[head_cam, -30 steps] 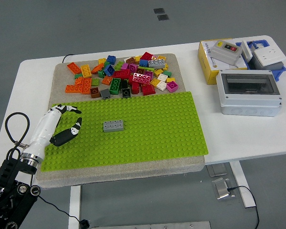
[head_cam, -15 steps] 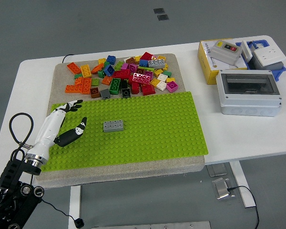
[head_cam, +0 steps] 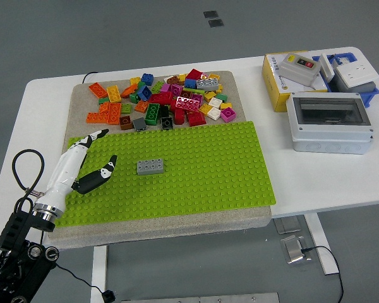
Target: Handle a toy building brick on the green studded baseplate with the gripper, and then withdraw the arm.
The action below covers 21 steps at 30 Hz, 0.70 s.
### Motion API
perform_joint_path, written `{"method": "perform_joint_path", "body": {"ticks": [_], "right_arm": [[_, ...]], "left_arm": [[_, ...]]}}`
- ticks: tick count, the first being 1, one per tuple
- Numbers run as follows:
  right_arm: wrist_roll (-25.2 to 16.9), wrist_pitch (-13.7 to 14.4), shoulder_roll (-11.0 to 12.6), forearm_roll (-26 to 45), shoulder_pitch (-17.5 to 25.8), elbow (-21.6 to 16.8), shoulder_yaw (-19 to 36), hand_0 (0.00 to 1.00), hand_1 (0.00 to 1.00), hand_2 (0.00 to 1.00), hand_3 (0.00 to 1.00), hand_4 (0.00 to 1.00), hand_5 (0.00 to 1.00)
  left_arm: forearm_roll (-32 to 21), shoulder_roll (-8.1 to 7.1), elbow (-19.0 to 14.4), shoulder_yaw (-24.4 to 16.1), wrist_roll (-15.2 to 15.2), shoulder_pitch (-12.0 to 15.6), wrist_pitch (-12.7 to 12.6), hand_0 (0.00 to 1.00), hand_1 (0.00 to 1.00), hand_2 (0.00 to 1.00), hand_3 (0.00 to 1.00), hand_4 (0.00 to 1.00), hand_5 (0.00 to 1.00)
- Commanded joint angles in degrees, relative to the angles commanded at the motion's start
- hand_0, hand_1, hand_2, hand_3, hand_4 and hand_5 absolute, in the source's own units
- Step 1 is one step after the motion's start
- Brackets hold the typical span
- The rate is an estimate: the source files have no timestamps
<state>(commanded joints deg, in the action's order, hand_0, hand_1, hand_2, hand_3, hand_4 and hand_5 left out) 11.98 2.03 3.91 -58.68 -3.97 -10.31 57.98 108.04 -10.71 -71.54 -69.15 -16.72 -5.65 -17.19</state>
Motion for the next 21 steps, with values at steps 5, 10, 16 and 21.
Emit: {"method": "perform_joint_path", "body": {"ticks": [5,10,16,21], "right_arm": [[-0.08,0.08,0.02,0.34,-0.03,0.00,-0.28,0.639,0.641,0.670,0.560,0.399,0.749],[-0.03,0.17,0.04,-0.01,0.02,0.00,0.02,0.639,0.641,0.670,0.582,0.399,0.749],[0.08,0.38,0.13,-0.18,0.43,0.00,-0.45,0.637,0.641,0.670,0.607,0.400,0.755],[1.05,-0.30,0.67,-0.50,1.42,0.00,-0.69,0.644,0.641,0.672,0.592,0.404,0.762]], "left_arm": [[-0.18,0.00,-0.22,-0.32,-0.48,0.07,0.07,0.960,0.911,0.916,0.787,0.585,0.451],[-0.45,0.10,-0.09,-0.26,-0.45,0.10,0.33,0.942,0.771,0.851,0.804,0.570,0.442],[-0.29,0.25,0.04,-0.24,-0.25,0.10,0.62,0.931,0.688,0.837,0.809,0.605,0.475],[-0.88,0.35,-0.06,-0.61,-0.85,0.11,0.15,0.935,0.819,0.863,0.812,0.649,0.680]]}}
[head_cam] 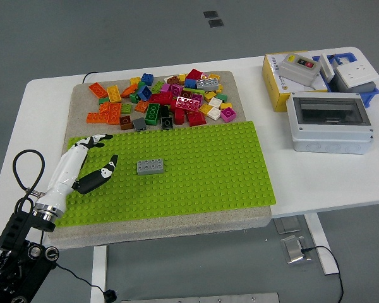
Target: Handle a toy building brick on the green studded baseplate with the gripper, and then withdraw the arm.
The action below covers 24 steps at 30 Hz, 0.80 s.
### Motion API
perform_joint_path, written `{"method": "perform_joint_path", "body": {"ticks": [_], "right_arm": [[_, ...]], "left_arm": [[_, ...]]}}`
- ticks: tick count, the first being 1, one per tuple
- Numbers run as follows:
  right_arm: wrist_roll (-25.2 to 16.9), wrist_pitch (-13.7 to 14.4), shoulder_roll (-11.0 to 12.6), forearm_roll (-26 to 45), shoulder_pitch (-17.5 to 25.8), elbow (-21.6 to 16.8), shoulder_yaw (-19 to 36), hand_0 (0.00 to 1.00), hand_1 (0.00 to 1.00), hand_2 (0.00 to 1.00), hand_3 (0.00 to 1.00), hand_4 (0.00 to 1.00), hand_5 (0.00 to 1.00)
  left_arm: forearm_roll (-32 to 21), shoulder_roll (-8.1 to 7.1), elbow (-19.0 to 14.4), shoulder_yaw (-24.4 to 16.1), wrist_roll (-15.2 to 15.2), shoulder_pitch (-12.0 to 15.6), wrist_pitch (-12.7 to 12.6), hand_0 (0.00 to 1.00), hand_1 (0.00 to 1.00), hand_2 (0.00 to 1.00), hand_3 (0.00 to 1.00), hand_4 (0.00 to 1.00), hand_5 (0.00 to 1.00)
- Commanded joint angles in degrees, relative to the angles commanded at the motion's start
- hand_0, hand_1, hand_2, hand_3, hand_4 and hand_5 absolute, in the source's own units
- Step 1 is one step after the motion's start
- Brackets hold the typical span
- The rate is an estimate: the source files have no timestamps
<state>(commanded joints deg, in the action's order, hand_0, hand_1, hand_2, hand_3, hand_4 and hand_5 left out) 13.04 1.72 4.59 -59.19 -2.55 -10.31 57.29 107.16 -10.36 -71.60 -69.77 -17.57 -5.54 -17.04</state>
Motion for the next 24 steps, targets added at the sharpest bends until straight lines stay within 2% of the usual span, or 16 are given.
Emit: {"method": "perform_joint_path", "body": {"ticks": [3,11,12,13,18,19,24], "right_arm": [[0.88,-0.58,0.09,-1.80,0.16,0.00,2.00,0.644,0.641,0.672,0.592,0.404,0.762],[-0.13,-0.74,-0.05,1.44,-0.07,0.00,-1.06,0.643,0.641,0.671,0.590,0.391,0.770],[-0.14,-0.81,-0.05,1.52,-0.05,0.00,-1.06,0.646,0.641,0.671,0.586,0.384,0.775],[-0.13,-0.84,-0.05,1.48,-0.03,0.00,-0.99,0.646,0.641,0.671,0.586,0.384,0.775],[0.29,-0.92,-0.07,0.08,-0.06,0.00,0.23,0.646,0.641,0.671,0.586,0.384,0.775],[0.41,-0.92,-0.05,-0.30,-0.08,0.00,0.56,0.645,0.642,0.672,0.584,0.384,0.772],[0.65,-0.75,0.01,-1.19,-0.21,0.00,1.03,0.646,0.641,0.671,0.573,0.393,0.773]], "left_arm": [[-0.71,0.05,-0.04,-0.23,-0.54,0.03,-0.23,0.935,0.819,0.863,0.812,0.649,0.680],[0.14,0.23,0.51,0.33,1.46,0.06,-0.71,0.935,0.839,0.871,0.813,0.650,0.673],[0.35,0.20,0.57,0.40,1.74,0.05,-0.77,0.935,0.846,0.882,0.815,0.623,0.605],[0.60,0.16,0.58,0.44,1.90,0.02,-0.77,0.935,0.846,0.882,0.815,0.623,0.605],[5.06,-0.08,0.42,0.60,3.57,-0.19,-0.33,0.935,0.846,0.882,0.815,0.623,0.605],[6.13,-0.10,0.48,0.68,3.88,-0.21,-0.19,0.925,0.747,0.819,0.893,0.493,0.437],[7.05,-0.12,0.82,0.61,3.52,-0.12,-0.91,0.925,0.747,0.819,0.893,0.493,0.437]]}}
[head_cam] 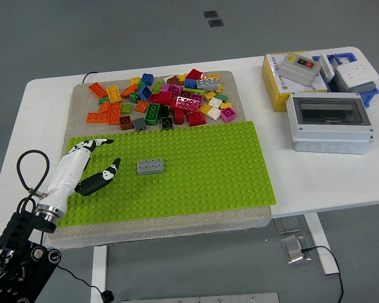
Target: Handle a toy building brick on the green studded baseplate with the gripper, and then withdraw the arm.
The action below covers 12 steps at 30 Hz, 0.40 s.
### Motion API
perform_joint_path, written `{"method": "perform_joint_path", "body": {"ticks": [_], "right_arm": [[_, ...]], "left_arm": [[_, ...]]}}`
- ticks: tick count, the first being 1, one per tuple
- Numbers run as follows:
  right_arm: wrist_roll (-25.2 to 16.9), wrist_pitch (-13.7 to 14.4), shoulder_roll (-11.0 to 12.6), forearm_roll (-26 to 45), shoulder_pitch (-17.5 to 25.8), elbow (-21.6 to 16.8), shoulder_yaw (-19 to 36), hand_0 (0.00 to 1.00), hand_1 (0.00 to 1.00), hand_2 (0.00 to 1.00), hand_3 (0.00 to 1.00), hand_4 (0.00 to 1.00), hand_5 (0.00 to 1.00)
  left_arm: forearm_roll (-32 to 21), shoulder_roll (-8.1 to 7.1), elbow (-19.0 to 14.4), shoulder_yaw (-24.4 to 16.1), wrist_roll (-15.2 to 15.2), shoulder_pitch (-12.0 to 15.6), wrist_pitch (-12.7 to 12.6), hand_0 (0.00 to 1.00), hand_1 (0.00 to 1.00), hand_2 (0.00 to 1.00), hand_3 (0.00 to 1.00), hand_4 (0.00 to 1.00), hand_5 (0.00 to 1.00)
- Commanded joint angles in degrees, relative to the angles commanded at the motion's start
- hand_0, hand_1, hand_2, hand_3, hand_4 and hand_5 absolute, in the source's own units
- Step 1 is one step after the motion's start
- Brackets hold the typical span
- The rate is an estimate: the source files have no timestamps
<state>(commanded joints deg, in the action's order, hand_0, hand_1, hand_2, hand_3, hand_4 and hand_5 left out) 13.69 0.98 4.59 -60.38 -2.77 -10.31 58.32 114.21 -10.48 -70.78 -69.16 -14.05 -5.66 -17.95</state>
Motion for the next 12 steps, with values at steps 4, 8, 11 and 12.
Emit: {"method": "perform_joint_path", "body": {"ticks": [4,8,11,12], "right_arm": [[0.20,-0.02,0.02,-0.45,0.05,0.00,0.41,0.646,0.641,0.671,0.573,0.393,0.773],[0.36,-0.08,0.02,-0.80,0.16,0.00,0.83,0.646,0.641,0.673,0.573,0.393,0.773],[0.40,-0.11,-0.02,-0.94,0.14,0.00,0.91,0.646,0.641,0.673,0.573,0.393,0.773],[0.41,-0.12,-0.05,-0.97,0.12,0.00,0.93,0.646,0.641,0.673,0.573,0.393,0.773]], "left_arm": [[-0.23,-0.27,-0.39,-0.27,-0.57,0.44,-1.04,0.906,0.665,0.692,0.984,0.487,0.431],[-0.89,-0.42,-0.51,-0.22,-1.20,0.75,-1.97,0.910,0.680,0.510,0.980,0.475,0.423],[-1.25,-0.34,-0.45,-0.12,-1.44,0.75,-2.34,0.910,0.680,0.510,0.980,0.475,0.423],[-1.46,-0.31,-0.39,-0.07,-1.52,0.72,-2.40,0.910,0.680,0.510,0.980,0.475,0.423]]}}
